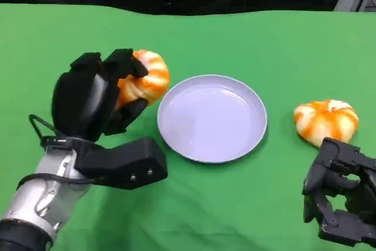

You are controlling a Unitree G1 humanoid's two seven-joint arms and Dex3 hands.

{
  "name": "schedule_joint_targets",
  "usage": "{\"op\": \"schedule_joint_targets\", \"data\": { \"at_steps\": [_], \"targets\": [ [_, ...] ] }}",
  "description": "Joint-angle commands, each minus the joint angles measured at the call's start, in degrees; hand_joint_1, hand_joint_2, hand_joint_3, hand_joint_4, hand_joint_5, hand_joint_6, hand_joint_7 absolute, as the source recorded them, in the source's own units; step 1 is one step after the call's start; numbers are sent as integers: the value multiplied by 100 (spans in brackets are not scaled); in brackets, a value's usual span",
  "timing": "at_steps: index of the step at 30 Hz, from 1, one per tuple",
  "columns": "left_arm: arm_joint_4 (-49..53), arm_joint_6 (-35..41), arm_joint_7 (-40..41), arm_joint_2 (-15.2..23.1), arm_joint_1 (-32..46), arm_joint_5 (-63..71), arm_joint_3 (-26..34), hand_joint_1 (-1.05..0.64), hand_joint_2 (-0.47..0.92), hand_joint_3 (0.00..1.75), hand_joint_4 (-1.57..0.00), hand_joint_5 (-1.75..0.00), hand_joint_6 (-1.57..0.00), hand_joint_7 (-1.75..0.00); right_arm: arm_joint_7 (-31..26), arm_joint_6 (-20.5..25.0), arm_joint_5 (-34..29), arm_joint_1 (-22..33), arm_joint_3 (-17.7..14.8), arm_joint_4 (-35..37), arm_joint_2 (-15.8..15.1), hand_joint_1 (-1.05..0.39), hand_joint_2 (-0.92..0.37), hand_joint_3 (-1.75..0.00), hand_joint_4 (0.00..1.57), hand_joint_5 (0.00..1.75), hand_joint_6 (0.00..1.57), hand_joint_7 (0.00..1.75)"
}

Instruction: Grasp the bread from the table and place it into the plate.

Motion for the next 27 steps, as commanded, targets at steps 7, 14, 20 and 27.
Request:
{"op": "schedule_joint_targets", "data": {
  "at_steps": [7, 14, 20, 27],
  "targets": [
    [1068, 99, -726, -808, -1149, 127, -647, -9, 82, 32, -76, -166, -105, -75, -39, 26, 23, 67, 21, -99, -12, 3, -68, -106, 78, 175, 65, 157],
    [2387, -29, -723, -1332, -1759, 35, -846, -8, 91, 24, -70, -172, -82, -124, -88, -3, -42, 174, 121, -235, 41, 2, -67, -107, 80, 175, 67, 158],
    [3188, -132, -640, -1572, -2032, -90, -865, -7, 92, 28, -66, -170, -71, -145, -166, 167, -39, 281, 222, -467, 42, 0, -67, -107, 80, 175, 66, 156],
    [3542, -376, -907, -1536, -2060, -225, -880, -20, 92, 30, -78, -42, -91, -35, -139, -47, -45, 270, 261, -393, 81, 0, -66, -108, 78, 175, 66, 157]
  ]
}}
